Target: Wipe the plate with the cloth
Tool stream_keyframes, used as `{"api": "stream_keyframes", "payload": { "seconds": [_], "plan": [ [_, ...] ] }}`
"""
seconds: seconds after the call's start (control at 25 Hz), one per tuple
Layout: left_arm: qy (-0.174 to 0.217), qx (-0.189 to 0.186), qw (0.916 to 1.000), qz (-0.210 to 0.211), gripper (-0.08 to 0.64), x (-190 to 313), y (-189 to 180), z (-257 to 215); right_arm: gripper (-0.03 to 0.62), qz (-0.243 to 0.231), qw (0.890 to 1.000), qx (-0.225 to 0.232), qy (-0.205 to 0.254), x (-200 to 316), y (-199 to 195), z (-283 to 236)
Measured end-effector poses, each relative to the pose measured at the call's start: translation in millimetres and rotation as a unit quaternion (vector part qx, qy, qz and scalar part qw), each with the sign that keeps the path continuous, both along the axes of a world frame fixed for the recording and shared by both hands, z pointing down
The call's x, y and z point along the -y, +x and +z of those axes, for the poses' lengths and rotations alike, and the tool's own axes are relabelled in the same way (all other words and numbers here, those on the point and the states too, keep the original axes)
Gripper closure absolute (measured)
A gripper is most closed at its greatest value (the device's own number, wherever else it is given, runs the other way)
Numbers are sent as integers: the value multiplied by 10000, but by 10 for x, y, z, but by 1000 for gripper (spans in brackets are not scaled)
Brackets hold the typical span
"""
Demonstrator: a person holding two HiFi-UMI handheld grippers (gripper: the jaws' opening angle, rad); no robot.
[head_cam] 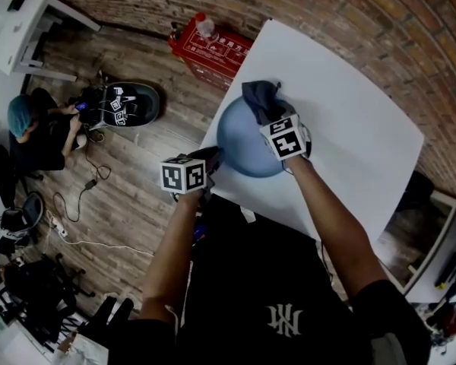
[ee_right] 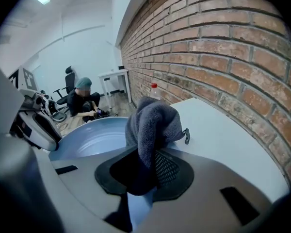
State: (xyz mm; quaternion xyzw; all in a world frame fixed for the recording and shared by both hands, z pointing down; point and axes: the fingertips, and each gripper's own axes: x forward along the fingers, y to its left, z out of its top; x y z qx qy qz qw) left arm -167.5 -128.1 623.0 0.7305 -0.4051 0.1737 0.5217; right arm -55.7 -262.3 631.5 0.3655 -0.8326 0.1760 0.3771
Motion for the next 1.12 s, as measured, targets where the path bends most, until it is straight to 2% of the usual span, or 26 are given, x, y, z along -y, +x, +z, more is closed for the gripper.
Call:
{"api": "stream_keyframes", "payload": {
  "seconds": [0.24, 0.36, 0.56, 0.68, 0.76, 0.96, 1.12],
  "plan": [
    [26, 68, 10000, -14, 497, 12, 1, -35, 511, 362, 9989, -306, -51, -13, 186, -6],
    [-3, -65, 10000, 65, 495, -36, 67, 8, 511, 401, 9987, -229, -192, -38, 184, -46],
    [26, -46, 10000, 10, 495, -8, 41, -1, 511, -24, 9993, 371, -55, -155, -111, -353],
    [9, -77, 10000, 1, 495, -8, 63, 20, 511, -464, 9954, 840, 6, -335, -384, -475],
    [6, 59, 10000, -44, 495, 9, 25, 4, 511, -770, 9915, 1045, -70, -486, -575, -486],
    [28, -94, 9999, 28, 495, -15, 78, 23, 511, -1442, 9799, 1216, -645, -942, -892, -325],
    [-10, -62, 10000, 38, 494, -13, 73, 30, 511, -1487, 9778, 1191, -869, -1070, -932, -167]
  ]
}}
